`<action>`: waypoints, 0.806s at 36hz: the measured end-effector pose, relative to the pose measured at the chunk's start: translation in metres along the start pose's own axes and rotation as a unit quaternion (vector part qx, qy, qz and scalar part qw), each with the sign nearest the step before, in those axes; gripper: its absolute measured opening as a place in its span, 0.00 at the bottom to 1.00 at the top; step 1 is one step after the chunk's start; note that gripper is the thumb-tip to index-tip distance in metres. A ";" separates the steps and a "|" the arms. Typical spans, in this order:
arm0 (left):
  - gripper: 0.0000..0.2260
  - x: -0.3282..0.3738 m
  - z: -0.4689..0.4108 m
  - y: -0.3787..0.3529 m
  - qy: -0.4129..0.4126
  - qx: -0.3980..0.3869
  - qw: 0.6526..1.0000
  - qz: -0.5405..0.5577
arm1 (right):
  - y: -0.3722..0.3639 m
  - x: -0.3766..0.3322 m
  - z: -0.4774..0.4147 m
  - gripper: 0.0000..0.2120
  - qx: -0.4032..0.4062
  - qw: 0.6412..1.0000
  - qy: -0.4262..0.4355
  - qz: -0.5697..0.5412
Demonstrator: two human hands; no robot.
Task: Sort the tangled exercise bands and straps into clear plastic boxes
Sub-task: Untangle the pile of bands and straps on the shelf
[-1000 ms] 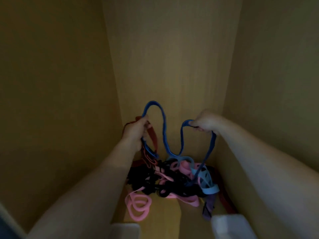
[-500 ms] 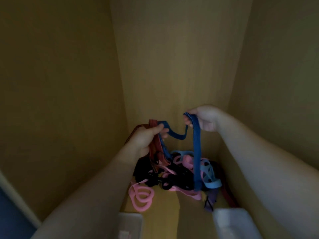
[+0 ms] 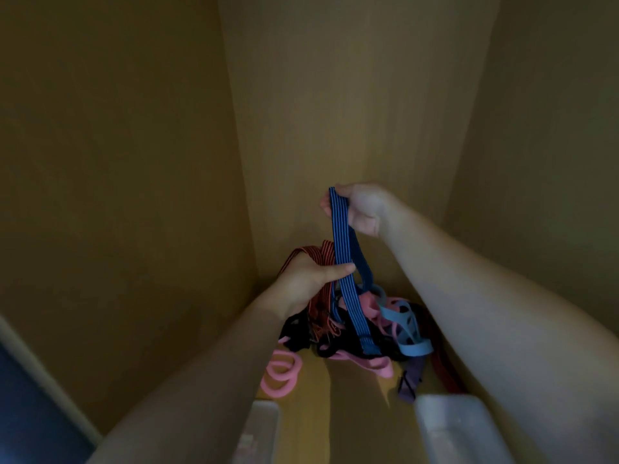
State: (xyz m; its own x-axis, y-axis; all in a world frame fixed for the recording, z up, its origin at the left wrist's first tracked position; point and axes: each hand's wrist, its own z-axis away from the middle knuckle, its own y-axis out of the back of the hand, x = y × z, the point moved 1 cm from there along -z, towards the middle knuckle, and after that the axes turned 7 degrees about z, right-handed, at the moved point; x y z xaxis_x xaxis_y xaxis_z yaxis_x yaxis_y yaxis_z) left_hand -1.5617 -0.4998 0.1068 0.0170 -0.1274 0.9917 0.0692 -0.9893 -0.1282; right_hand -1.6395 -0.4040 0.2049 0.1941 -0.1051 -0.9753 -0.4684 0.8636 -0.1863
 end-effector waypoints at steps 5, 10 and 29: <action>0.05 -0.004 0.003 -0.003 0.006 -0.038 0.998 -0.056 | 0.004 -0.003 -0.002 0.12 0.049 0.998 0.019 0.016; 0.03 -0.004 0.012 0.000 0.032 -0.065 0.997 -0.010 | 0.019 -0.004 -0.003 0.16 0.107 0.993 0.018 0.039; 0.19 0.044 0.009 0.018 0.292 -0.190 0.906 -0.241 | 0.041 0.057 0.031 0.54 -0.214 0.775 0.022 0.594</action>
State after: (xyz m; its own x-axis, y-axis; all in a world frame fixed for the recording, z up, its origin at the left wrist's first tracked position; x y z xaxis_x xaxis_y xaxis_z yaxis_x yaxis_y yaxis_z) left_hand -1.5506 -0.5227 0.1480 -0.4626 0.4210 0.7802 -0.4229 -0.8783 0.2231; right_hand -1.6208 -0.3591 0.1456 -0.6187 0.6136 -0.4907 -0.5395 0.1223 0.8331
